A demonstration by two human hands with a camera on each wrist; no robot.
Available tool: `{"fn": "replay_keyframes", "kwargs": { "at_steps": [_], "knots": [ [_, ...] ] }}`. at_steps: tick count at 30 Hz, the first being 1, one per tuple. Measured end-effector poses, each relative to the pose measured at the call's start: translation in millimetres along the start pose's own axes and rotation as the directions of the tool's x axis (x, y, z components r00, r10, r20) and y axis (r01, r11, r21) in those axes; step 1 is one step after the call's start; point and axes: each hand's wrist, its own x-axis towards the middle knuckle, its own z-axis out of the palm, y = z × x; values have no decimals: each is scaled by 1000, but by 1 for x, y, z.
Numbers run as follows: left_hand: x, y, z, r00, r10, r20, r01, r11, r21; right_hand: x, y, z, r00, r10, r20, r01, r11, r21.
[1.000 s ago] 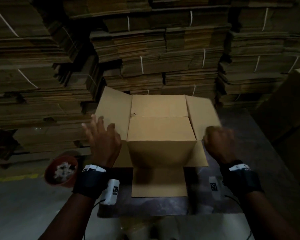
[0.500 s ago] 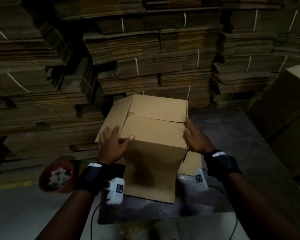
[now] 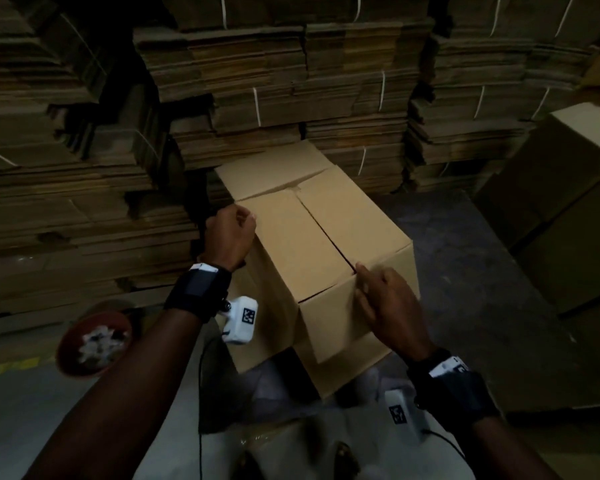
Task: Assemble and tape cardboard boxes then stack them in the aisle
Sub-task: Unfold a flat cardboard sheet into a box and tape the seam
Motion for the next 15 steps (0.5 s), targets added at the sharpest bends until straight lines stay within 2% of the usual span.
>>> {"fn": "replay_keyframes", "kwargs": {
  "at_steps": [2,4,6,7,11,12,13,15],
  "knots": [
    [-3,14,1,994,49,102,-47,999,-18,5,1,-7,1000,0,-19,-1,997,-83],
    [-9,25,3,945,178,274,-208,975,83,14,0,-13,1000,-7,5,8,991,-131],
    [-19,34,5,856,250,453,-402,873,276,26,3,-21,996,-38,77,52,980,-194],
    [-24,38,6,809,262,526,-474,821,319,34,5,-27,992,-27,125,53,977,-208],
    [-44,54,22,595,315,740,-723,612,321,61,23,-53,947,66,316,2,978,-208],
    [-48,57,27,559,317,766,-760,564,322,66,28,-58,936,67,346,9,977,-212],
    [-50,59,33,543,312,780,-783,523,336,70,34,-61,928,59,367,23,977,-214],
    [-50,63,40,544,302,783,-798,475,372,78,43,-63,918,32,396,53,978,-204]
  ]
}}
